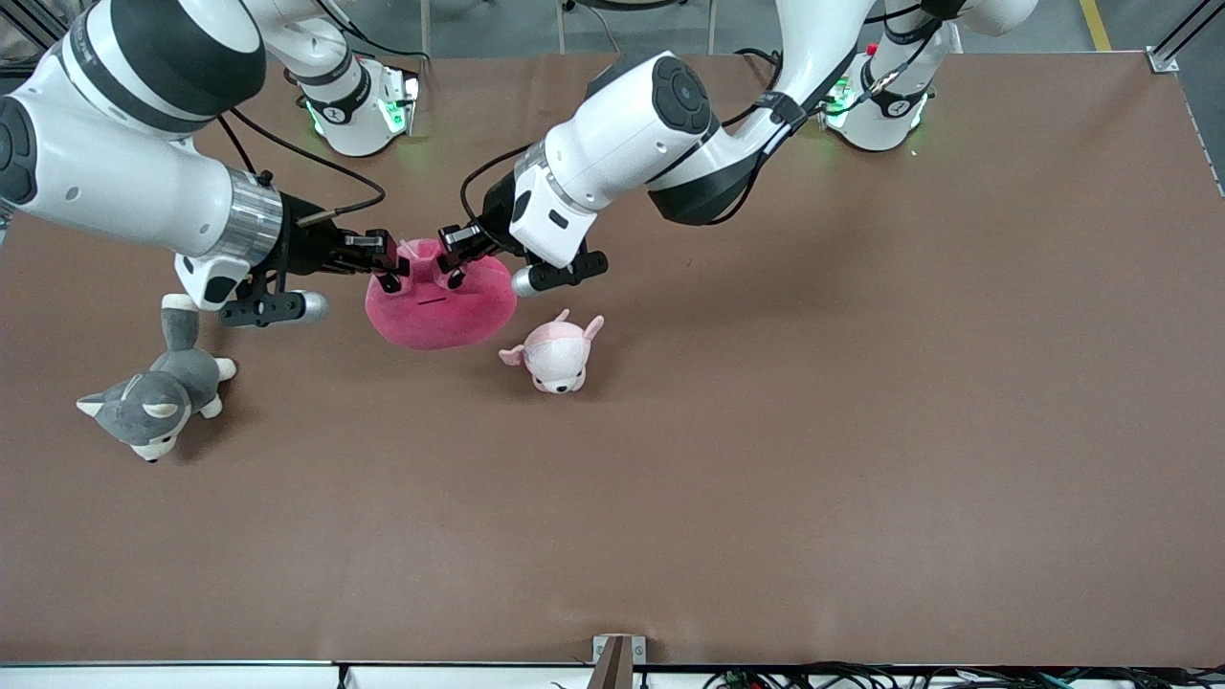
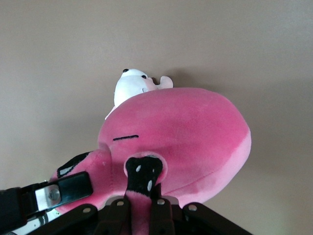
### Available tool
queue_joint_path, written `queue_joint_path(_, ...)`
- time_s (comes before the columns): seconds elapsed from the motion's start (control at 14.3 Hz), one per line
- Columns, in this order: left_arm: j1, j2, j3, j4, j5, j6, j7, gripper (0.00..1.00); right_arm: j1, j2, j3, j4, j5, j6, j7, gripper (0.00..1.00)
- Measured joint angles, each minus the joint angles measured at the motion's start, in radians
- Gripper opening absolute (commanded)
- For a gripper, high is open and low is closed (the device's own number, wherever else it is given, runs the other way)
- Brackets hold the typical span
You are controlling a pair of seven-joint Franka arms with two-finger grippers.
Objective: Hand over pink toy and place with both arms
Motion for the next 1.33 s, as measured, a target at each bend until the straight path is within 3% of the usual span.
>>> queue_joint_path(0.28,0.0,0.0,0.001,0.001,0.0,0.001,0.0,0.05,0.0,0.0,0.0,0.0,0.0,0.0,0.0,0.02)
queue_joint_path(0.56,0.002,0.0,0.004,0.006,0.0,0.004,0.0,0.2,0.0,0.0,-0.004,0.0,0.0,0.0,0.0,0.02)
queue_joint_path(0.63,0.003,0.0,0.004,0.009,0.0,0.005,0.0,0.4,0.0,0.0,-0.005,0.0,0.0,0.0,0.0,0.02)
queue_joint_path(0.7,0.003,0.0,0.004,0.012,0.0,0.005,0.0,0.87,0.0,0.0,-0.004,0.0,0.0,0.0,0.0,0.02)
queue_joint_path(0.77,0.004,0.0,0.005,0.016,0.0,0.006,0.0,1.0,0.0,0.0,-0.004,0.0,0.0,0.0,0.0,0.02)
queue_joint_path(1.12,0.004,-0.012,0.038,0.025,0.072,0.0,0.004,1.0,0.0,0.0,-0.005,0.0,0.0,-0.002,-0.001,0.02)
queue_joint_path(1.33,0.022,-0.035,0.074,0.027,0.304,-0.181,0.006,1.0,-0.004,0.002,-0.011,-0.001,-0.005,-0.018,-0.006,0.02)
